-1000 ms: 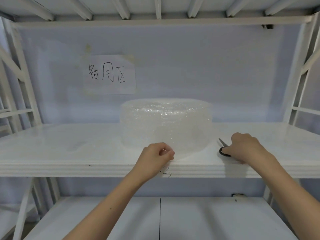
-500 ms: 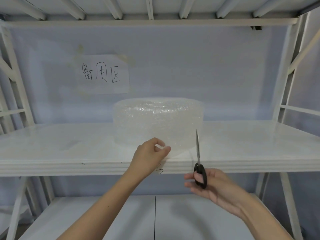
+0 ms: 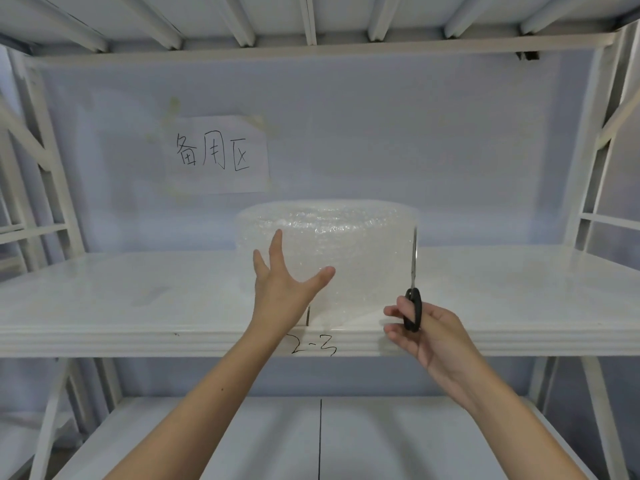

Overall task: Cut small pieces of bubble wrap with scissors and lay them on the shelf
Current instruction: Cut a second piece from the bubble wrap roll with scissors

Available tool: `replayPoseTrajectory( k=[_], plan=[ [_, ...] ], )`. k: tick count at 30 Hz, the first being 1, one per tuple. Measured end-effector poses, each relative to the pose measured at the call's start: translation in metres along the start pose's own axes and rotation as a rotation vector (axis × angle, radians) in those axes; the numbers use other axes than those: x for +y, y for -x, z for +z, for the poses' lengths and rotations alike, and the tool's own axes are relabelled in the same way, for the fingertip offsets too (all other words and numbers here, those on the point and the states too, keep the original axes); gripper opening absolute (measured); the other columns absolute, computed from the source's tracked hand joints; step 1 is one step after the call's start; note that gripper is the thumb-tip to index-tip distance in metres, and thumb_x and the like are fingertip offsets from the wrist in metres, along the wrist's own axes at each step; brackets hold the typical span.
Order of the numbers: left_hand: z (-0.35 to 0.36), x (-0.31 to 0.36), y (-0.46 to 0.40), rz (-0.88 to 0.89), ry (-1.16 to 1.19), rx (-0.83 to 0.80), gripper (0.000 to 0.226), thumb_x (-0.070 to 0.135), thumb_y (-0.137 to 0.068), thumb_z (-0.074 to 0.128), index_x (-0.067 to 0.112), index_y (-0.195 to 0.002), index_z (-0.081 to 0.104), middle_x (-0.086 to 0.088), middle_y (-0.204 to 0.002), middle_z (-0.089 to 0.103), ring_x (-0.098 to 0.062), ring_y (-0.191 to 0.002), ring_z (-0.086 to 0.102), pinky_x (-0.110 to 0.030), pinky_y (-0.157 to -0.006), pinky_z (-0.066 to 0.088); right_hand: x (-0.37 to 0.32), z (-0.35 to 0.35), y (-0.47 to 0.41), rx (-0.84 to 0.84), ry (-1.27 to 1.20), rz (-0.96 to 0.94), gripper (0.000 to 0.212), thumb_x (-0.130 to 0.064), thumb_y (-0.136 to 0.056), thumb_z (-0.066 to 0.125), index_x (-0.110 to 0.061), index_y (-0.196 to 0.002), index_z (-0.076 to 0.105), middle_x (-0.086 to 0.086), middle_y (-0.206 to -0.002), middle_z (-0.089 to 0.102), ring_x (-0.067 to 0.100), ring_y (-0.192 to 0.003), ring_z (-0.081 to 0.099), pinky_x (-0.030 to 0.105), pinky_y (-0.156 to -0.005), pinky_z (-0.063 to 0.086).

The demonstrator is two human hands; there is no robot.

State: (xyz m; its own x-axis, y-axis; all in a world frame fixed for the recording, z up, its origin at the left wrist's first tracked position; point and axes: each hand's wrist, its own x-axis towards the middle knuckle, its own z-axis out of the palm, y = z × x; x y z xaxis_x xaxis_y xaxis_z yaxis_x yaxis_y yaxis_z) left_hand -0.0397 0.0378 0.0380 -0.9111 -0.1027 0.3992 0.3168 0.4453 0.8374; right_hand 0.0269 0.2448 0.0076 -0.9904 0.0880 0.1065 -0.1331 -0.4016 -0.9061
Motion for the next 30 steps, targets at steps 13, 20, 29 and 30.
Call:
replayPoseTrajectory(
  k=[13,20,29,30],
  plan=[
    [0.017,-0.020,-0.013,0.144,0.025,0.151,0.070,0.047,-0.079,0.074,0.030,-0.136,0.037,0.000,-0.147,0.026,-0.020,-0.134,0.037,-0.027,-0.101,0.031,0.004,0.004,-0.007,-0.055,0.082,0.090,0.020,-0.019,-0.086,0.067,0.001,-0.084,0.066,0.014,-0.084,0.065,0.019,-0.057,0.062,0.026,-0.059,0.059],
    [0.027,-0.015,-0.007,0.115,-0.100,-0.270,0.022,0.043,-0.084,0.068,0.021,-0.082,0.072,0.013,-0.075,0.067,-0.004,-0.069,0.058,-0.019,-0.063,0.041,0.000,0.011,-0.008,-0.070,0.140,0.086,0.021,-0.022,-0.086,0.067,-0.002,-0.082,0.065,0.012,-0.082,0.066,0.018,-0.054,0.062,0.024,-0.051,0.056],
    [0.022,-0.011,-0.002,0.013,0.121,-0.383,0.015,0.026,-0.093,0.061,0.013,-0.092,0.068,0.001,-0.087,0.079,-0.013,-0.061,0.056,-0.018,-0.059,0.047,0.018,0.006,0.015,-0.182,0.219,0.184,0.041,-0.049,-0.072,0.065,-0.011,-0.064,0.052,0.010,-0.076,0.062,0.020,-0.049,0.055,0.024,-0.035,0.043],
    [0.022,-0.010,-0.001,0.002,0.121,-0.373,0.016,0.026,-0.094,0.059,0.012,-0.094,0.067,0.001,-0.088,0.079,-0.012,-0.061,0.056,-0.014,-0.055,0.045,0.022,0.004,0.018,-0.200,0.226,0.207,0.043,-0.051,-0.072,0.063,-0.011,-0.066,0.049,0.010,-0.076,0.062,0.022,-0.049,0.055,0.024,-0.035,0.042]
  ],
)
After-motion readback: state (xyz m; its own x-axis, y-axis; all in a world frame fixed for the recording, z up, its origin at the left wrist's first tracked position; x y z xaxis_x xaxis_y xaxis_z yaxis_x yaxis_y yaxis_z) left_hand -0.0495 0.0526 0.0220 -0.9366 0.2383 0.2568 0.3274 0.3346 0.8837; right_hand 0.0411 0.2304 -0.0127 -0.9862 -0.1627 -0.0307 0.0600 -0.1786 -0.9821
